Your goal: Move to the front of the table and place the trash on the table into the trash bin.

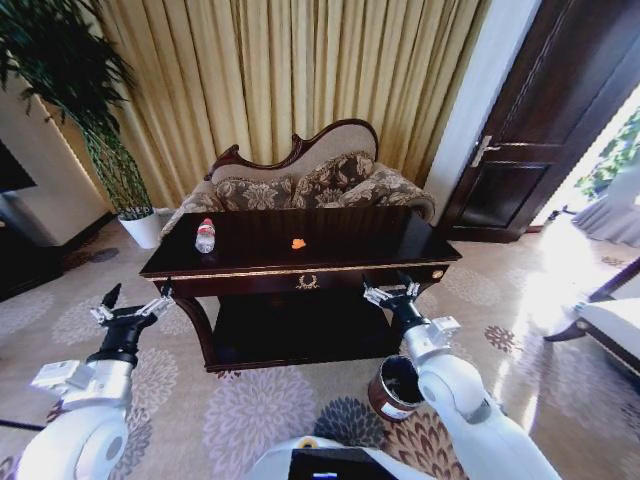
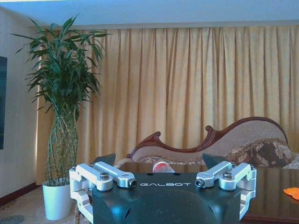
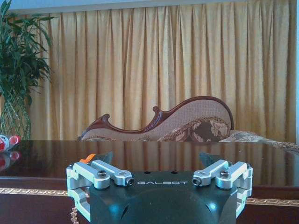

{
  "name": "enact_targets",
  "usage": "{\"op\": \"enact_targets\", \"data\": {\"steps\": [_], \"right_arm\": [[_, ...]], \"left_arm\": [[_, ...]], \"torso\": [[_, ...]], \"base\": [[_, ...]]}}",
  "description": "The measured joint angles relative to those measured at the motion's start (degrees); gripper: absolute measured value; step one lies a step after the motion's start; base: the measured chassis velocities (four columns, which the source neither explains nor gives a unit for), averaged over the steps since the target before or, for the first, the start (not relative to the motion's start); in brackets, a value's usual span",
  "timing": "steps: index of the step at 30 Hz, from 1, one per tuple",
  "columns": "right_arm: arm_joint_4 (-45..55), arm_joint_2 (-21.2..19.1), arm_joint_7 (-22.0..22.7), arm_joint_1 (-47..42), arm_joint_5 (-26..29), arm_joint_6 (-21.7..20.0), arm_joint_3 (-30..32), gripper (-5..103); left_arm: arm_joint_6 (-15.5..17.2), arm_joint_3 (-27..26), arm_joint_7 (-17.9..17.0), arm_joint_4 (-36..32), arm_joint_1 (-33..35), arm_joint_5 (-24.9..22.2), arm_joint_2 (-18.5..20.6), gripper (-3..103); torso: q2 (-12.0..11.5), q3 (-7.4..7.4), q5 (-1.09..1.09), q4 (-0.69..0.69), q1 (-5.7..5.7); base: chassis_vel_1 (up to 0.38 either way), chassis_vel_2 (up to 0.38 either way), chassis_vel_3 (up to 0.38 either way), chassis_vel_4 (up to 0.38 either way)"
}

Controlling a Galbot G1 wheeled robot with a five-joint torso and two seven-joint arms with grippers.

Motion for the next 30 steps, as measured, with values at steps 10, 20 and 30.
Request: {"op": "enact_targets", "data": {"steps": [10, 20, 30], "right_arm": [[0.80, -0.13, -0.31, -0.07, -0.34, -0.52, -0.48, 100], [1.79, -1.10, -0.76, -0.11, -0.01, -1.01, -0.79, 100], [2.22, -0.94, -1.55, -0.70, -0.58, -1.05, -1.85, 100]], "left_arm": [[0.56, 0.02, -0.09, -0.09, -0.15, -0.09, 0.43, 100], [1.29, 0.30, -0.22, -0.36, -0.32, -0.05, 0.36, 100], [1.45, 0.06, -0.29, -0.33, -0.21, 0.01, 0.54, 100]], "torso": [[0.00, 0.00, 0.00, 0.00, 0.00], [0.00, 0.01, 0.00, 0.00, 0.01], [0.00, 0.00, 0.00, 0.01, 0.00]], "base": [[-0.023, 0.023, 0.032, -0.025], [-0.090, 0.076, 0.084, -0.085], [-0.083, 0.085, 0.082, -0.086]]}}
